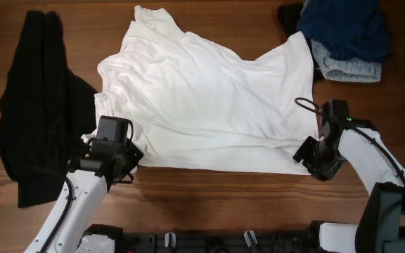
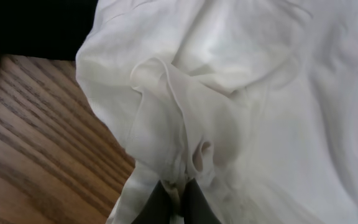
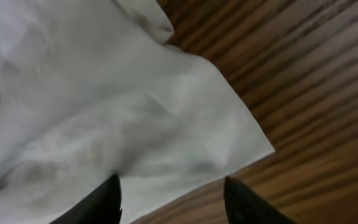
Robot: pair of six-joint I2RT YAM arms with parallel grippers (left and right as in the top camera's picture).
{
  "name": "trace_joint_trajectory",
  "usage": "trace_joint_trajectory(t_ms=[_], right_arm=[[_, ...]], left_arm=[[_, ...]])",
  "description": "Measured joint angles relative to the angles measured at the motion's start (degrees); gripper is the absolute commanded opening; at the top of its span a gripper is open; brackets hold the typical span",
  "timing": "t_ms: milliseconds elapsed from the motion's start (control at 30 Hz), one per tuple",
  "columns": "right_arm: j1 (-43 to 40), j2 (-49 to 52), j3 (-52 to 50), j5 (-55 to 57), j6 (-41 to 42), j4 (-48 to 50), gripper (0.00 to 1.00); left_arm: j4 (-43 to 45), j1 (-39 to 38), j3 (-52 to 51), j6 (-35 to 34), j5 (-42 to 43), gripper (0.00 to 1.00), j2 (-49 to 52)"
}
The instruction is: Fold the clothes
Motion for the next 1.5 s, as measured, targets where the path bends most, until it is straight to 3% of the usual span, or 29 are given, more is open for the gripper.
trace_joint_trajectory(t_ms=[167, 200, 233, 300, 333, 600, 733, 833, 1000, 1167, 1500], right_arm=[[0.00, 2.19, -0.13, -0.04, 0.70, 2.14, 0.54], [0.00, 3.19, -0.13, -0.11, 0.79, 2.12, 0.48], [-0.07, 3.72, 0.09, -0.33, 0.79, 1.97, 0.32], [-0.11, 4.37, 0.44, -1.27, 0.81, 2.01, 0.17], [-0.11, 4.92, 0.76, -1.97, 0.87, 1.99, 0.04], [-0.11, 5.38, 1.27, -3.74, -1.38, 1.66, 0.04], [-0.72, 5.29, 2.21, -3.93, -4.90, -4.24, 0.04], [-2.03, 3.02, 4.15, -4.24, -8.59, -7.41, 0.04], [-5.68, -9.38, 10.12, -5.68, -14.43, -13.88, 0.04], [-6.51, -15.91, 11.06, -7.48, -16.61, -16.26, 0.05], [-6.60, -18.75, 17.09, -9.31, -17.11, -24.44, 0.04]], left_arm=[[-0.07, 0.00, 0.00, 0.00, 0.00, 0.04, 0.00], [-0.28, 0.00, 0.00, 0.00, 0.00, 0.04, 0.00], [-0.57, 0.00, 0.00, 0.00, 0.00, 0.04, 0.00], [-1.07, 0.00, 0.00, 0.00, 0.00, 0.04, 0.00], [-1.27, 0.00, 0.00, 0.02, 0.00, 0.04, 0.00], [-2.78, 0.02, 0.76, 2.36, -1.11, 0.04, 0.00], [-9.70, 1.16, 7.56, 5.86, -1.73, 0.04, -0.07], [-15.87, 2.73, 14.82, 7.85, -2.14, 0.04, -0.20], [-24.00, 3.26, 22.32, 9.88, -2.49, 0.04, -0.42], [-29.94, 3.26, 23.85, 10.49, -2.62, 0.04, -3.10], [-36.37, 3.26, 25.75, 10.54, -3.17, 0.04, -12.66]])
